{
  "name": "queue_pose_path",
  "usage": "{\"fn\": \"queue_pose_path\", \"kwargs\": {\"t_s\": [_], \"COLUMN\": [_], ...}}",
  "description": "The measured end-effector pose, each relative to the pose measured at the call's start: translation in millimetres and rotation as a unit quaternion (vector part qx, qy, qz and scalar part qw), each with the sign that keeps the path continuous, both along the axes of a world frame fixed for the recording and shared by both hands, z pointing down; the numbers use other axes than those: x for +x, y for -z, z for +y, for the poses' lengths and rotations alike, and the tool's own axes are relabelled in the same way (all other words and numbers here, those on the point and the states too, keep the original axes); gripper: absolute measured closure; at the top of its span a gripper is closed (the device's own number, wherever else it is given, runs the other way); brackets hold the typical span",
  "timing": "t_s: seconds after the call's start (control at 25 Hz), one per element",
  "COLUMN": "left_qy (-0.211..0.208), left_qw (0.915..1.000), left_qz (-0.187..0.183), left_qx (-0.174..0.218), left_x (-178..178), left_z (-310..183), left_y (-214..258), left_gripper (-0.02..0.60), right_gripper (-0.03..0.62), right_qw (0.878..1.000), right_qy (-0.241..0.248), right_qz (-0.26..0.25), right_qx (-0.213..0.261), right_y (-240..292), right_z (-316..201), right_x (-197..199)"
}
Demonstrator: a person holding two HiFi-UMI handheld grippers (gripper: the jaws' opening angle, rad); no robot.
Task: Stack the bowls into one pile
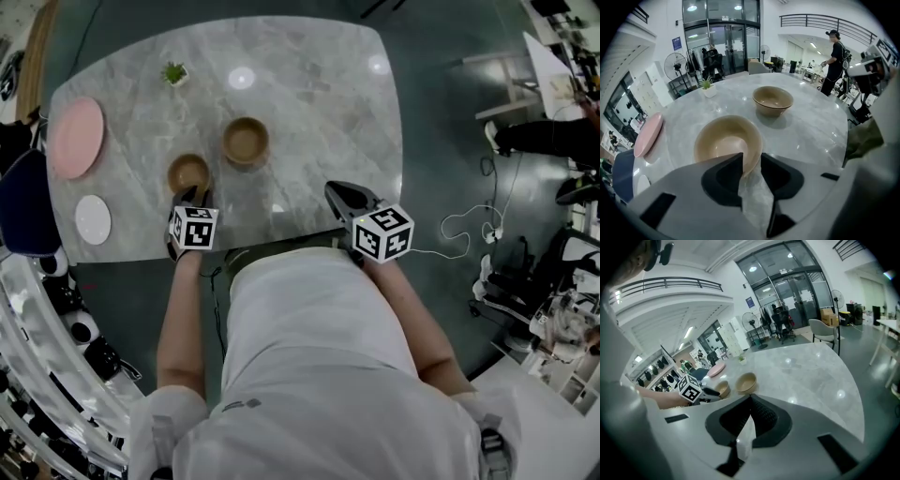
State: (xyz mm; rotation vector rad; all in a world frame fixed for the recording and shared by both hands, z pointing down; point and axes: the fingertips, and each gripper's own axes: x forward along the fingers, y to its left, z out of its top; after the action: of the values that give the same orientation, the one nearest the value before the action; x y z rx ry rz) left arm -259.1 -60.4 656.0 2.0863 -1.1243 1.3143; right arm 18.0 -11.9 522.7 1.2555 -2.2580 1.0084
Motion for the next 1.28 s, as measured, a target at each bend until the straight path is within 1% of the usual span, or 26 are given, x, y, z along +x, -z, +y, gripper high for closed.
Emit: {"fn": "queue_pose_path", "kwargs": {"t_s": [0.32, 0.56, 0.96, 1.16, 1.28], "left_qy": [-0.015, -0.005, 0.016, 0.023, 0.023], "left_qw": [0.9999, 0.9999, 0.9993, 0.9987, 0.9981], "left_qz": [-0.002, -0.008, -0.024, -0.03, -0.029], "left_qx": [-0.002, 0.01, 0.025, 0.036, 0.049], "left_x": [4.7, 3.7, 7.2, 20.6, 32.4], "left_z": [-1.6, -3.2, -1.9, -1.9, -4.8], "left_y": [-2.0, 9.1, 32.2, 44.1, 54.4], "left_gripper": [0.489, 0.551, 0.561, 0.56, 0.561], "right_gripper": [0.585, 0.585, 0.585, 0.585, 0.585], "right_qw": [1.0, 1.0, 0.999, 0.999, 0.999], "right_qy": [-0.013, -0.013, 0.006, 0.012, 0.018], "right_qz": [-0.005, -0.013, -0.032, -0.041, -0.045], "right_qx": [0.003, 0.004, 0.013, 0.017, 0.02], "right_y": [1.5, 2.7, 5.8, 7.7, 9.5], "right_z": [1.8, 1.5, -5.0, -5.0, -4.7], "right_x": [4.0, 8.4, 22.1, 37.1, 42.8]}}
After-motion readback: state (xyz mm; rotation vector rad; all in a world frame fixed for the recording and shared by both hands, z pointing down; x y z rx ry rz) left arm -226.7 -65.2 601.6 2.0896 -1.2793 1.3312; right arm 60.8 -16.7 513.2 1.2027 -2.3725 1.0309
